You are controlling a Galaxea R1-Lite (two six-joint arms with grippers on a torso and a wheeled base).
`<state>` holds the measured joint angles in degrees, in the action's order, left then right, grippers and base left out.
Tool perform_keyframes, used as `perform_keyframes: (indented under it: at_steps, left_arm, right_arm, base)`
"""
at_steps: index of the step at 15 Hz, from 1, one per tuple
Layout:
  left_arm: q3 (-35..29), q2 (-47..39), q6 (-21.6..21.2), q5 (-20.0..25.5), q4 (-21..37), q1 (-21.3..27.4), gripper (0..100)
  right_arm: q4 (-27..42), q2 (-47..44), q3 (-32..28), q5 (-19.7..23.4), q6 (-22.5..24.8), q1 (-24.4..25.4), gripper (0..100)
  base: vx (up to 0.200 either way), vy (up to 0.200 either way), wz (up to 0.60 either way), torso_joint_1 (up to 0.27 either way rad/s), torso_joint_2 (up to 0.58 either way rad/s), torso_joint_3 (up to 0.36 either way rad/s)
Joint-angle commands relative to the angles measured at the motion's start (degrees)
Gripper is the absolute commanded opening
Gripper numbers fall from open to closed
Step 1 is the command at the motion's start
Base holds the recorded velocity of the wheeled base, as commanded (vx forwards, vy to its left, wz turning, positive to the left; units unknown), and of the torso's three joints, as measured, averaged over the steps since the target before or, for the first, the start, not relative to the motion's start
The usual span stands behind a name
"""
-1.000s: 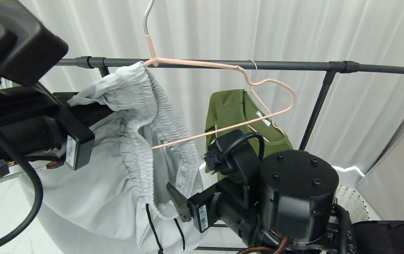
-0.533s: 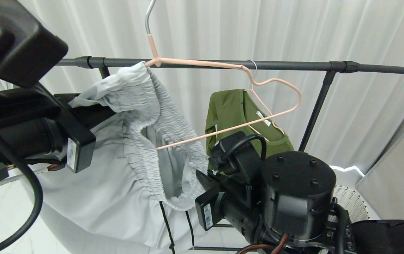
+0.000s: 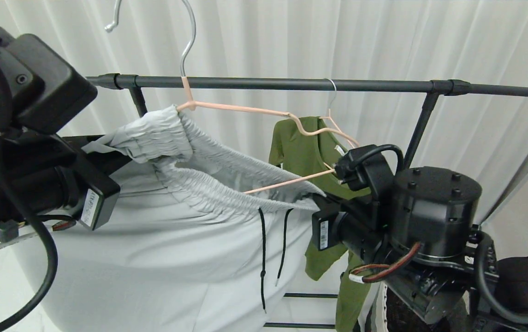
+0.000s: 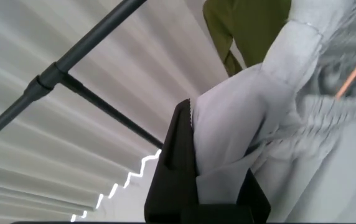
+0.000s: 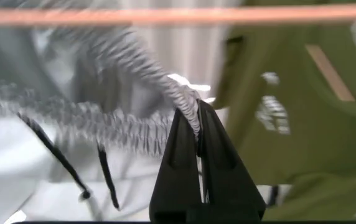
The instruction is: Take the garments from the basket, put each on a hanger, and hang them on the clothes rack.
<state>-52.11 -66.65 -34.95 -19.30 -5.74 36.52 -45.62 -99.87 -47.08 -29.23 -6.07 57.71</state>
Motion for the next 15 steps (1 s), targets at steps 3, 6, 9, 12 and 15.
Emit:
perform_keyframes:
  at_steps: [3, 6, 9, 12, 15]
  left_arm:
    - [2.3, 1.8, -4.1, -0.1, -0.1, -1.4, 0]
    - [4.7, 3.8, -7.6, -0.1, -0.1, -5.1, 0]
    - [6.9, 5.2, -7.9, -0.1, -0.1, -6.0, 0]
    - [9.9, 5.8, -8.0, -0.1, -0.1, -6.3, 0]
    - [14.4, 5.6, -7.9, -0.1, -0.1, -5.9, 0]
  right_arm:
    - [0.1, 2.8, 0.8, -0.2, 1.2, -4.5, 0]
    - [0.1, 3.2, 0.9, -0.2, 1.8, -6.2, 0]
    - [0.1, 3.3, 0.8, -0.2, 1.9, -7.2, 0]
    - [-2.9, 3.2, 0.8, -0.1, 4.0, -7.2, 0]
    - [-5.4, 3.2, 0.6, 0.3, 8.7, -5.7, 0]
  base:
    - [0.000, 0.000, 0.00, 0.000, 0.00, 0.000]
    - [0.000, 0.000, 0.00, 0.000, 0.00, 0.000]
    - [0.000, 0.000, 0.00, 0.000, 0.00, 0.000]
    - [0.000, 0.000, 0.00, 0.000, 0.00, 0.000]
    - [0.000, 0.000, 0.00, 0.000, 0.00, 0.000]
